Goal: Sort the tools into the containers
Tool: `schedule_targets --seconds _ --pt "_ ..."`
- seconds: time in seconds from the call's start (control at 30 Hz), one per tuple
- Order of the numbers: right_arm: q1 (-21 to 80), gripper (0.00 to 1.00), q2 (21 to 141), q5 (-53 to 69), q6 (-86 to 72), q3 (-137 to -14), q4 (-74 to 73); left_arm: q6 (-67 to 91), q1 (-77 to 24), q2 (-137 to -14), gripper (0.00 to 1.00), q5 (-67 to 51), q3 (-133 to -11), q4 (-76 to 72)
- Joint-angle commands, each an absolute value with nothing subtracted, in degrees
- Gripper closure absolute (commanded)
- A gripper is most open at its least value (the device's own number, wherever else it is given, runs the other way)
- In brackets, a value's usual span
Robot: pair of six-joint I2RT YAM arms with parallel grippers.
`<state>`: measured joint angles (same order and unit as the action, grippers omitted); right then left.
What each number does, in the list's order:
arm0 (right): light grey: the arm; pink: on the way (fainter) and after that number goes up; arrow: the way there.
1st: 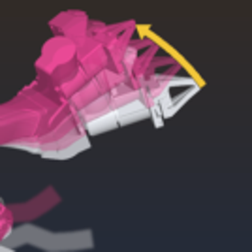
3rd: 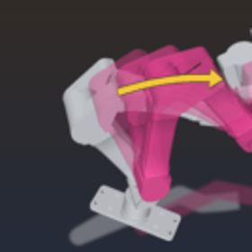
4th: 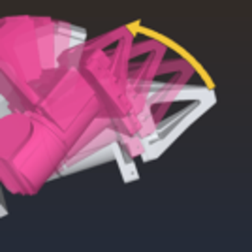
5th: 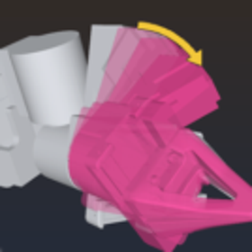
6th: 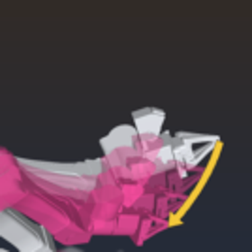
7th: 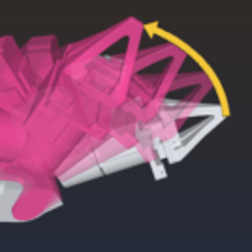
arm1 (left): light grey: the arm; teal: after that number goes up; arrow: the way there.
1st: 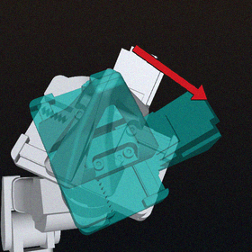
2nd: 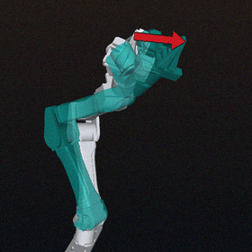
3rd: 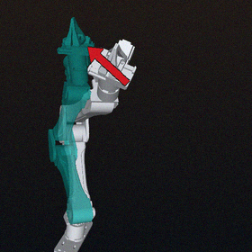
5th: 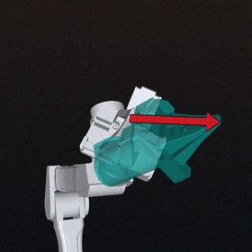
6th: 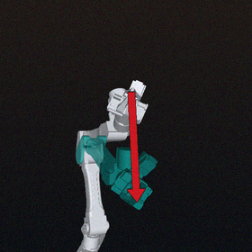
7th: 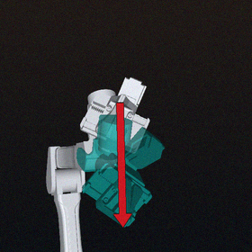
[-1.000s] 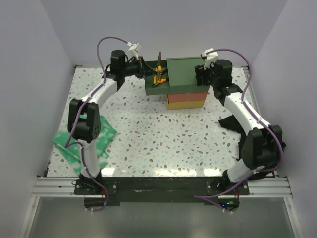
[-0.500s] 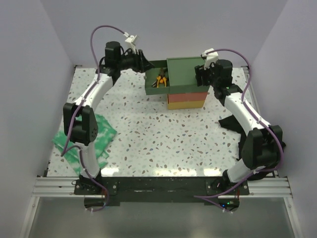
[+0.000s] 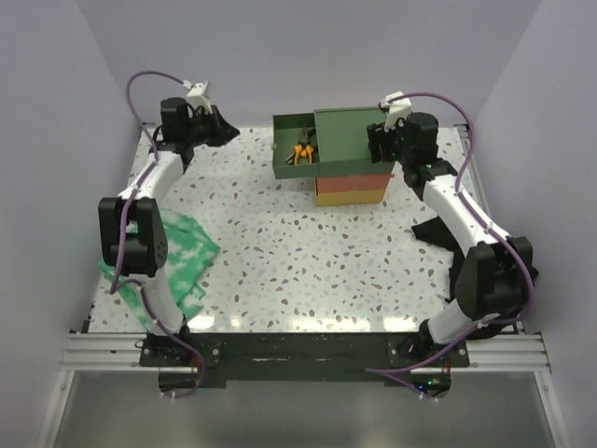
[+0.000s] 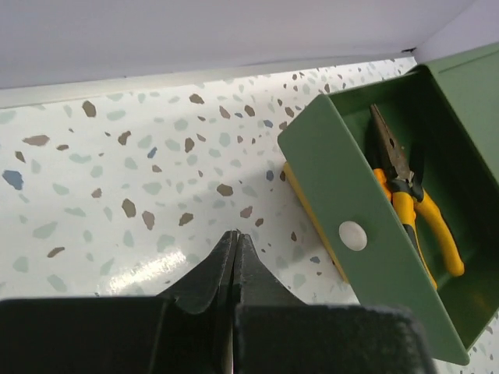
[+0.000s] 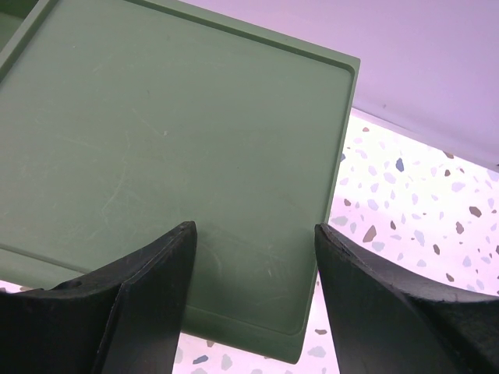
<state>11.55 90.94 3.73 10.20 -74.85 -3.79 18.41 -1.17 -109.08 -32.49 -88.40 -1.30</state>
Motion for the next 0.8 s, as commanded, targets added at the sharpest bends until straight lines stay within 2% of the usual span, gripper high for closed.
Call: schedule_targets --seconds 0.0,0.47,0.77 --pt "11.6 0.33 94.7 2.6 12.7 -71.6 -20.9 18.0 -3.9 -109.9 1.0 -33.7 -87.9 -3.9" --pt "11.6 0.33 94.4 2.8 12.6 -71.3 -21.4 20.6 -15.7 -114.8 1.0 -47.2 -92.0 -12.3" --pt "11.7 0.33 93.8 2.7 12.2 -71.4 -21.7 22.8 -21.2 -119.4 1.0 -50.7 -95.8 -16.3"
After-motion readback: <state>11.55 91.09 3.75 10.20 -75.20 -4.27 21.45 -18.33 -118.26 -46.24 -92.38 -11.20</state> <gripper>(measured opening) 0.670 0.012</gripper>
